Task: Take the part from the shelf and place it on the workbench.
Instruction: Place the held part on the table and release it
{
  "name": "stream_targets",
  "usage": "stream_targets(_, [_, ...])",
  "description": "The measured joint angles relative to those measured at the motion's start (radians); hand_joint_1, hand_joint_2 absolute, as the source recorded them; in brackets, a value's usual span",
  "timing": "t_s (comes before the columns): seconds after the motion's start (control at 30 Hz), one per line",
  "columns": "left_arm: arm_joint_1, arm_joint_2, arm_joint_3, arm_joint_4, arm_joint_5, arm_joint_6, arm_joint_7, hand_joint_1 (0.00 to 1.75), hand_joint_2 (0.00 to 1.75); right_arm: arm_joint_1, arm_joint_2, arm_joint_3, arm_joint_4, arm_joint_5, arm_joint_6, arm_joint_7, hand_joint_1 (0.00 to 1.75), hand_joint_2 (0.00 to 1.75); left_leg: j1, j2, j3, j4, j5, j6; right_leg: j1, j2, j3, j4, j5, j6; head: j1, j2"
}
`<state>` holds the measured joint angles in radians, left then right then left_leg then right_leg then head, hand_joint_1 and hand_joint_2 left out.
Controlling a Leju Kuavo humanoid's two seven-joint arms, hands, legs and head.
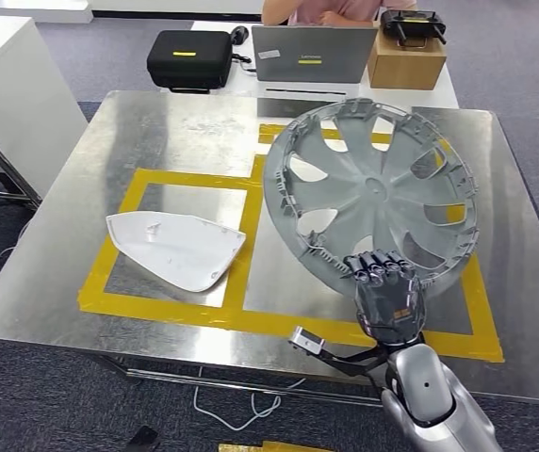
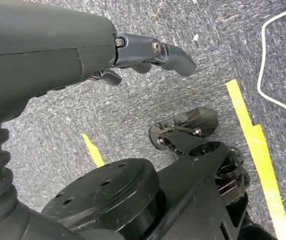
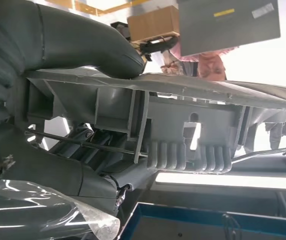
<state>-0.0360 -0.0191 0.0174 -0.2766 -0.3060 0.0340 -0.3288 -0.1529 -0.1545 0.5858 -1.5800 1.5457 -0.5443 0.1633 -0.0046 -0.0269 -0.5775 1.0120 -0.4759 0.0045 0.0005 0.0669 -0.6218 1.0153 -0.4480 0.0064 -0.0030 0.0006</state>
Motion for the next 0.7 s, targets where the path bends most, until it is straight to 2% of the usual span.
stream_targets(0.7, [0.001, 0.002, 0.027, 0.000, 0.010, -0.008, 0.003, 0.00, 1.75, 0.024, 0.000, -0.008, 0.096, -0.001, 0.007, 0.000, 1.75, 1.75, 0.000, 0.000, -0.001, 0.000, 0.000, 0.000, 0.000, 0.000, 0.000, 0.000, 0.000, 0.000, 0.000, 0.000])
